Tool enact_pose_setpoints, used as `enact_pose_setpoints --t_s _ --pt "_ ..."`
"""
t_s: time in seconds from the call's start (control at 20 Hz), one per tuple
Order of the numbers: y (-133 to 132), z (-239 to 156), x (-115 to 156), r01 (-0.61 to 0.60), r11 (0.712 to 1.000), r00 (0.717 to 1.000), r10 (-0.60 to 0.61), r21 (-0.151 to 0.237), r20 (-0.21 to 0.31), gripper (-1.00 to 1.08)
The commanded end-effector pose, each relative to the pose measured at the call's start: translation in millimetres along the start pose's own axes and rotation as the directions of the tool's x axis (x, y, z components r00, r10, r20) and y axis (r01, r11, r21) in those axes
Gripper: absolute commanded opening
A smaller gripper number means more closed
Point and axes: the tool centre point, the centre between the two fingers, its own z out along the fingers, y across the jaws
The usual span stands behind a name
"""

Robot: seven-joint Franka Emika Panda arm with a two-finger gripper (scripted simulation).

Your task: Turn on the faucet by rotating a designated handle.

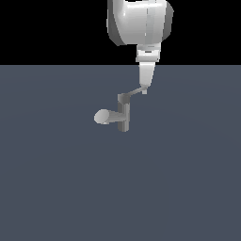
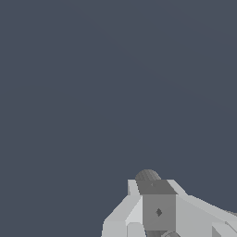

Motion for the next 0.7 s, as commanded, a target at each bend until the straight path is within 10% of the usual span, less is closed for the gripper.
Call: enact_pose_setpoints --t_s 0.0,0.65 --pt "5 0 0 0.000 1.000 1.000 0.000 0.000 0.000 -1.00" --pt "39 0 3 -0.001 1.000 1.000 0.001 0.001 0.000 -1.00"
